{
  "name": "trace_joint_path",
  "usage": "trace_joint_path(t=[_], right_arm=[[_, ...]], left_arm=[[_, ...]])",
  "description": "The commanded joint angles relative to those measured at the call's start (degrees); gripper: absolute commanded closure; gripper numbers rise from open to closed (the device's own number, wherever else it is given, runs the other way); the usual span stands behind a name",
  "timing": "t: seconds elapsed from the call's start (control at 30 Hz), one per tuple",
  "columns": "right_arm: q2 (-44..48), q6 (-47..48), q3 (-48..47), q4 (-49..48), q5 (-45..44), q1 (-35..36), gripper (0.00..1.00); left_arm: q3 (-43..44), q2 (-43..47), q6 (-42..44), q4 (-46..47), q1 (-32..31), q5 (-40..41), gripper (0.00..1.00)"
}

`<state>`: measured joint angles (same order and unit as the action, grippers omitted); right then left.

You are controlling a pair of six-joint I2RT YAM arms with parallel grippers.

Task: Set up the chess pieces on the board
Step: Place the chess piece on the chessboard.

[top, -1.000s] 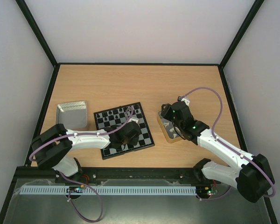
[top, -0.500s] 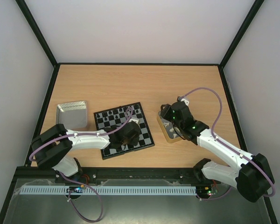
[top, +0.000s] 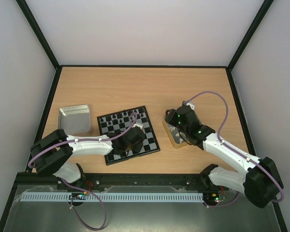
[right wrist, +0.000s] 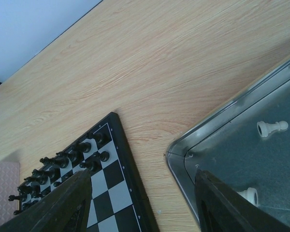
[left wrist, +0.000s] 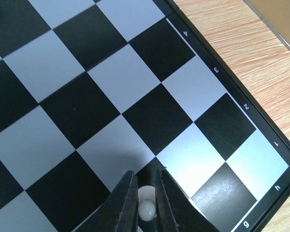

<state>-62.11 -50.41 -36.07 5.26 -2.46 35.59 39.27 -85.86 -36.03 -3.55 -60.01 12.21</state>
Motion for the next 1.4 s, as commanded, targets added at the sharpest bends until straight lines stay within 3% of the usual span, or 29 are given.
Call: trace_joint_path(t=[0.0, 0.6, 0.8, 1.0, 1.13, 1.3, 1.37], right_arm=[[-0.31, -0.59, 0.63, -1.65, -0.53, 0.0, 0.42], [0.12, -0.67, 0.39, -0.83, -0.1, -0.05, 0.42], [0.23, -0.73, 0.44, -0.51, 0.09, -0.03, 0.42], [-0.1, -1.04, 0.22, -0.79, 0.89, 0.0, 0.42], [-0.19, -1.33, 0.6, -0.94, 1.32, -0.02, 0.42], [-0.12, -1.64, 1.0, -0.75, 1.4, -0.02, 0.42], [-0.03, -1.76, 1.01, -0.77, 1.45, -0.02, 0.42]], left_arm=[[-0.98, 0.79, 1.0, -1.26, -0.47, -1.83, 0.86], [4.36, 2.52, 2.01, -3.84, -0.18, -0.24, 0.73], [5.53, 6.07, -0.1, -14.38, -0.12, 0.19, 0.72], [5.27, 11.53, -1.05, -24.43, -0.13, -5.82, 0.59], [3.74, 13.37, -1.87, -24.83, -0.19, -8.35, 0.63], [3.48, 10.89, -1.87, -23.74, -0.18, -8.62, 0.84], [3.49, 9.45, -1.84, -23.17, -0.11, -9.11, 0.86]])
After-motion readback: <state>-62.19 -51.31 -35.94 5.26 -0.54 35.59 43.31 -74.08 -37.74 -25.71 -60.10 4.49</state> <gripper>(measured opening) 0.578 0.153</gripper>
